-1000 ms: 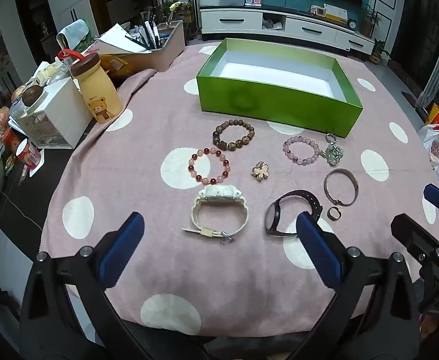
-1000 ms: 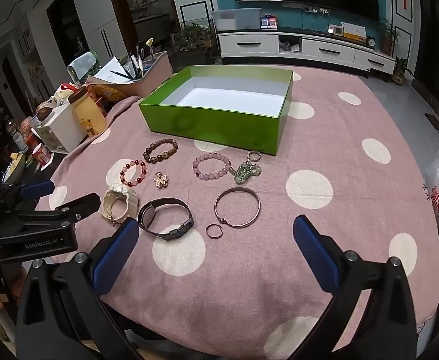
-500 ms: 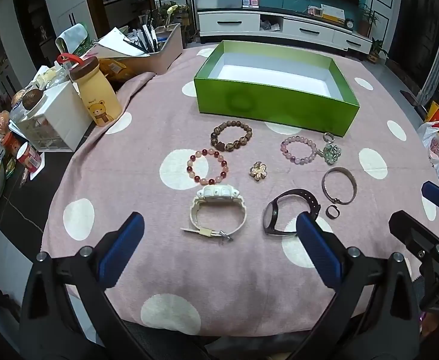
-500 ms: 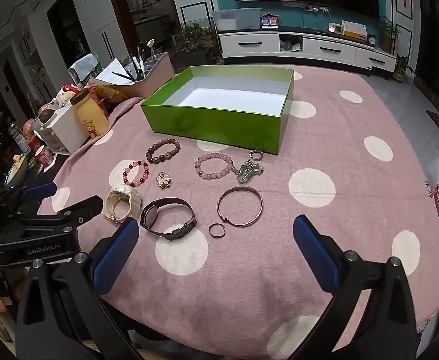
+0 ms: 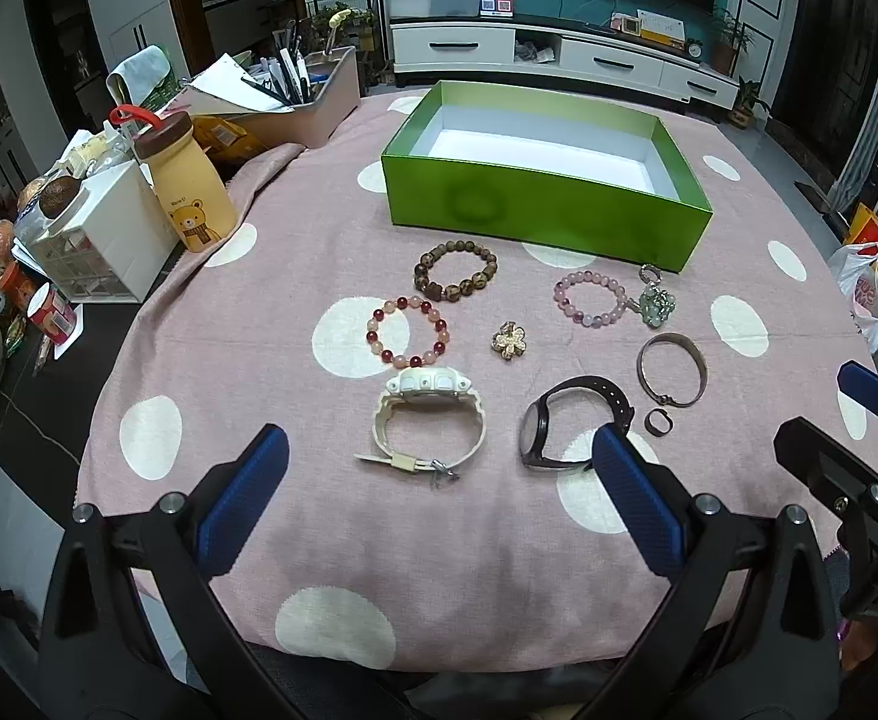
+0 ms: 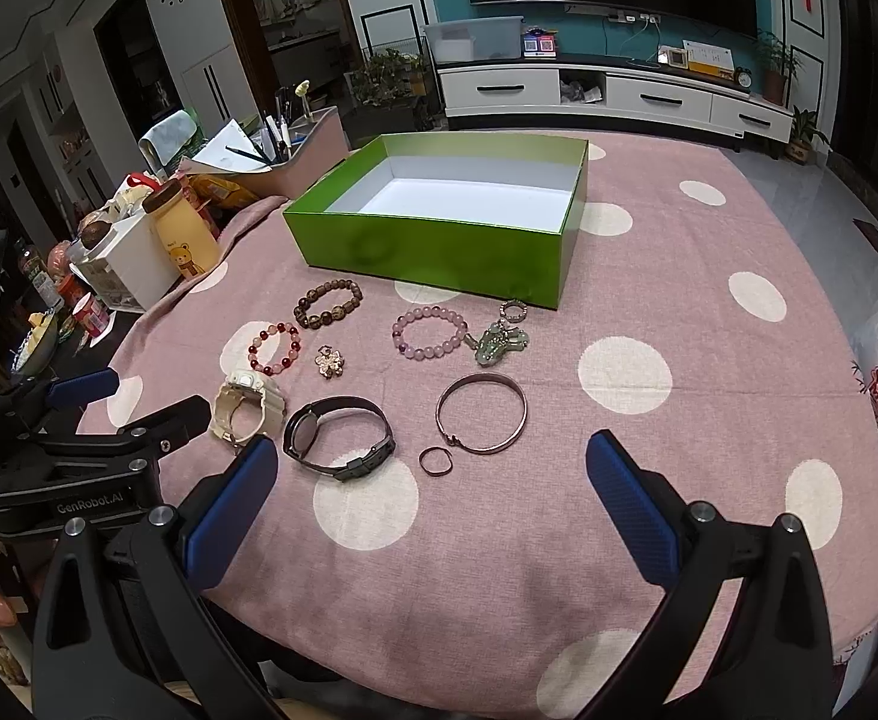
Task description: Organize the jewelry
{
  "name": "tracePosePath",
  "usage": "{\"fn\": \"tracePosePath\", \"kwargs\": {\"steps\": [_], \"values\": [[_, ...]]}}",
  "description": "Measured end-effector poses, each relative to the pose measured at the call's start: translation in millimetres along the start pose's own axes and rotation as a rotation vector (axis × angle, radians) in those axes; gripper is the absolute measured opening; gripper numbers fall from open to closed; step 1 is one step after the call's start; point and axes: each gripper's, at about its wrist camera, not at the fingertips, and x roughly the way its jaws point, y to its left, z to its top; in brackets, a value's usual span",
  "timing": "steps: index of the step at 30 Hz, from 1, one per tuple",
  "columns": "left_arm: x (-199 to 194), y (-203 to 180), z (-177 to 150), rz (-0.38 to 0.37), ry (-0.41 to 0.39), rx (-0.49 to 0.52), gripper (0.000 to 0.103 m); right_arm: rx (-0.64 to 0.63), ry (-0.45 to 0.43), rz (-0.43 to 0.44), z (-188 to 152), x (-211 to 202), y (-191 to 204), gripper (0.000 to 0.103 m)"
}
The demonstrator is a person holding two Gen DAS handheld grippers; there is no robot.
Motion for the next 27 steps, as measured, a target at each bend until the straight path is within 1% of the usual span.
{"fn": "tracePosePath", "kwargs": {"steps": [27], "values": [[-0.8,-0.9,0.4,-0.001,-0.002,0.002,0.101,-0.001,-0.009,0.009,1.3,-3.5,0.8,0.102]]}}
